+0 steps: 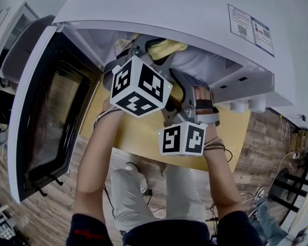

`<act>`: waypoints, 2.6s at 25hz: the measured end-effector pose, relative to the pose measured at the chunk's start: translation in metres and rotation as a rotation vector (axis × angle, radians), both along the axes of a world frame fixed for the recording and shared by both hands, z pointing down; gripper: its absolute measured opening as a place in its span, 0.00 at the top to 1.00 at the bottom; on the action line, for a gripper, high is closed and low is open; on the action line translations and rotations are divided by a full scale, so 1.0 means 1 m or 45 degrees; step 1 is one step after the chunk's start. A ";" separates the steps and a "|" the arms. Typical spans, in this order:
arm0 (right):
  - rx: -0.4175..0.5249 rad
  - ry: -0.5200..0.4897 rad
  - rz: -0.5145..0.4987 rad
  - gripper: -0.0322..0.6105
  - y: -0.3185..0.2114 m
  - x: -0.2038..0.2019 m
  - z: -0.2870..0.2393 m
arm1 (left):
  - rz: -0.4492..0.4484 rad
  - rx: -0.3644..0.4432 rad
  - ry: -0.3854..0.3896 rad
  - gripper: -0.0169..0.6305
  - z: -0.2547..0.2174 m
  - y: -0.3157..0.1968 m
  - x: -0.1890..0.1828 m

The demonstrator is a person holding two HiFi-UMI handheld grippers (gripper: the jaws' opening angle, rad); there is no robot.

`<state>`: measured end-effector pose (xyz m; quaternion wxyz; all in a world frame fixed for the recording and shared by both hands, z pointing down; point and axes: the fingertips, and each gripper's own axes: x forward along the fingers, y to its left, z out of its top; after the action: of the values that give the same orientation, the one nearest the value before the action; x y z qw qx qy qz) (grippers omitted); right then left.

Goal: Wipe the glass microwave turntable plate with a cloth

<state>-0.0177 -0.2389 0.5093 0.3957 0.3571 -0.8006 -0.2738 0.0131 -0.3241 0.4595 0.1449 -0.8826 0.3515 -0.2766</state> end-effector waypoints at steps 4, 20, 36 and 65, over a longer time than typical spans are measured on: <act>-0.005 -0.006 -0.004 0.52 0.000 0.000 0.000 | 0.073 0.021 -0.018 0.76 0.000 0.006 0.013; -0.061 -0.074 0.010 0.52 0.000 0.000 -0.006 | 0.027 0.026 0.099 0.76 -0.013 0.020 -0.010; -0.275 -0.203 0.084 0.86 0.033 0.011 -0.057 | -0.134 -0.194 0.339 0.76 -0.046 0.083 -0.060; -0.314 -0.738 0.147 0.94 0.111 0.020 -0.304 | -0.452 -0.220 0.607 0.76 -0.246 0.222 -0.120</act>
<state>0.0027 -0.1282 0.2050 0.2062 0.4146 -0.8855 -0.0386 -0.1067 -0.1017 0.2132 -0.0678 -0.8564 0.4995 -0.1115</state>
